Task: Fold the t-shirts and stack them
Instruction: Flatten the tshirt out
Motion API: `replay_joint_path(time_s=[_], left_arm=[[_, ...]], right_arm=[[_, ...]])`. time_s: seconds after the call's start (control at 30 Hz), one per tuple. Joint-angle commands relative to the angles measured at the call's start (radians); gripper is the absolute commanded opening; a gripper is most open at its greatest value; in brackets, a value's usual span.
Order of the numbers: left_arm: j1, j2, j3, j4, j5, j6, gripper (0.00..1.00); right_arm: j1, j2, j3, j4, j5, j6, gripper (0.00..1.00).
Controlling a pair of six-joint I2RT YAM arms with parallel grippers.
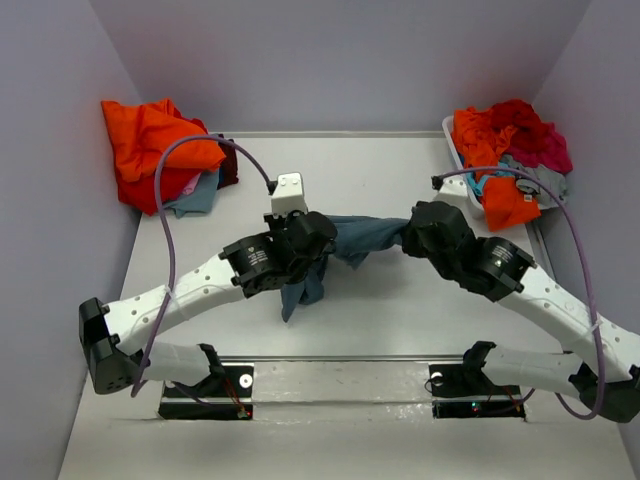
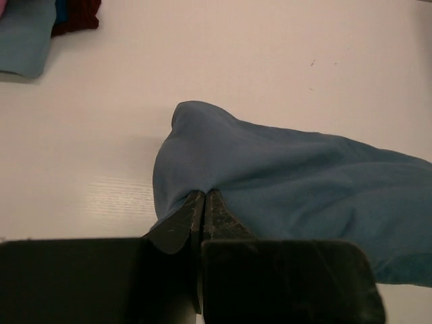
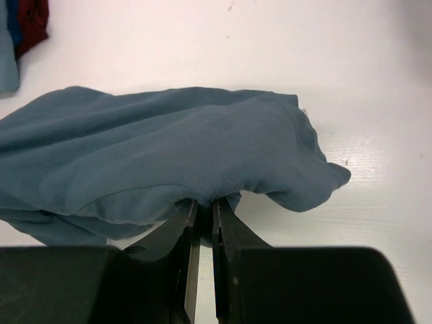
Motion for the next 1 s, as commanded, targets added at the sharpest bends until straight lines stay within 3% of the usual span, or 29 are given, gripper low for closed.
replay_joint_path(time_s=[0.0,0.3,0.53,0.83,0.97], left_arm=[[-0.034,-0.049,0.093,-0.094,-0.226,-0.036,0.06],[-0.056,-0.092,0.135,-0.037,-0.263,0.074,0.06],[-0.125,-0.052,0.207,-0.086,-0.361,0.115,0.06],[-0.183,-0.023,0.273,-0.062,-0.416,0.197,0.05],[-0.212,-0.007,0.295,-0.062,-0.439,0.218,0.06]], right_arm=[[0.007,-0.082,0.036,0.091,0.058,-0.093,0.07],[0.007,-0.031,0.027,0.022,0.077,-0.069,0.1],[0.007,-0.024,-0.044,0.092,0.037,-0.038,0.19],[0.007,0.021,-0.076,0.114,-0.005,-0.02,0.46],[0.007,0.018,-0.102,0.128,-0.014,-0.009,0.48]])
